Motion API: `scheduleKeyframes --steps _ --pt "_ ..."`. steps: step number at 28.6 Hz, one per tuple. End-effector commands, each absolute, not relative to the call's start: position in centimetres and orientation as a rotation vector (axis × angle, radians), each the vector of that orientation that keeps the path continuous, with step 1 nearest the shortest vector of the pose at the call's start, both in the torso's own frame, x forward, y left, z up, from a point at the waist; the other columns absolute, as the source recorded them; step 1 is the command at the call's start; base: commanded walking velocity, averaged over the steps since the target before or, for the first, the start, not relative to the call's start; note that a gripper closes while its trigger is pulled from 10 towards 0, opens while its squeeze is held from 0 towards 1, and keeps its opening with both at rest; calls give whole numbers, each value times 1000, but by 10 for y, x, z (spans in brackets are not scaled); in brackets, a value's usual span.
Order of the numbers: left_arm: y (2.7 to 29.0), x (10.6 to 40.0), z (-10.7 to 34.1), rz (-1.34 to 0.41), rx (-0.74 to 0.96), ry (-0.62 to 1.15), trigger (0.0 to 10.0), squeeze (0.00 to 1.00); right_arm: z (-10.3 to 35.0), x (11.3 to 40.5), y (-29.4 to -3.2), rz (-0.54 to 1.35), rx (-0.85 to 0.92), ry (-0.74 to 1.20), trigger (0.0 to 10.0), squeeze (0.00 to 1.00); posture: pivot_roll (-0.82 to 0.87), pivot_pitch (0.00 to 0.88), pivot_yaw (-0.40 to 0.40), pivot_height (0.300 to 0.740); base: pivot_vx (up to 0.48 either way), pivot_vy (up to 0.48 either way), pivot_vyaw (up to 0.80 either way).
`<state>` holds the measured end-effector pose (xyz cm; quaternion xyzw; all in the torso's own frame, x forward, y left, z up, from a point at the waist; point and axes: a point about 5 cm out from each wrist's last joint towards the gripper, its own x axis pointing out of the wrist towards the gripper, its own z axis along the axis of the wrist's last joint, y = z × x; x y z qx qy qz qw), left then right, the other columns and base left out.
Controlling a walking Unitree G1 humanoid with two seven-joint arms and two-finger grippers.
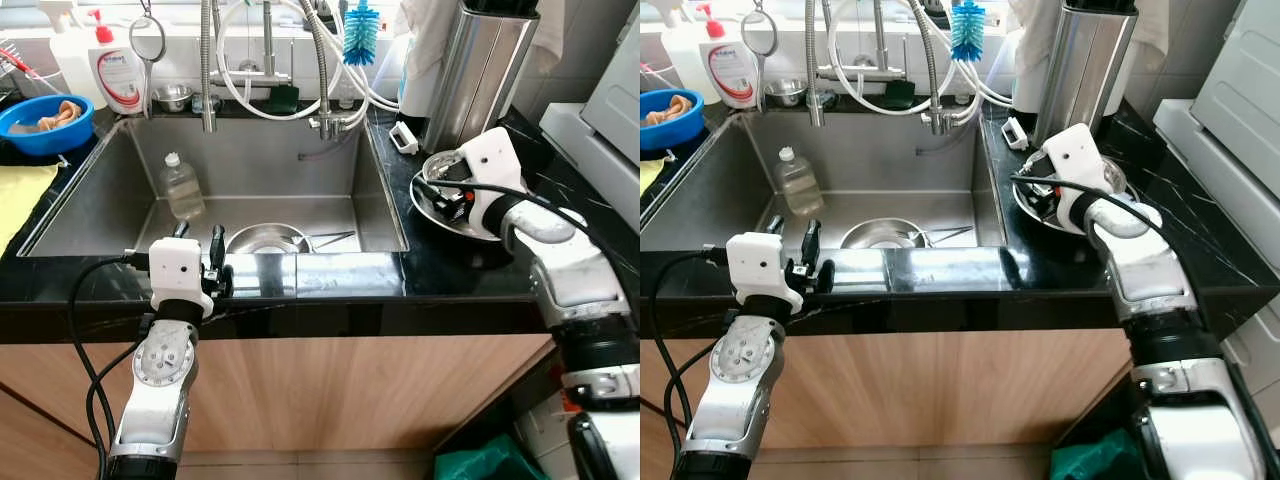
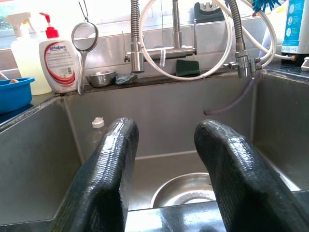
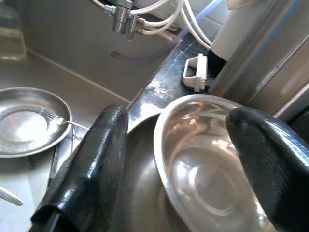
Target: Kitchen organization
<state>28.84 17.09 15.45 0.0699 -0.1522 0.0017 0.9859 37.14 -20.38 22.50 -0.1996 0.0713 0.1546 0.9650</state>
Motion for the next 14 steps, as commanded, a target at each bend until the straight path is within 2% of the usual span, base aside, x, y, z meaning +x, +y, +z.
scheduleKeyframes --steps 1,14 --pt "172 289 143 -4 139 -243 10000 0 229 375 -208 304 -428 160 10000 0 -87 10 -12 706 0 0 0" --pt "170 290 145 -18 140 -248 10000 0 220 377 -219 288 -428 237 10000 0 -92 0 -6 706 0 0 0"
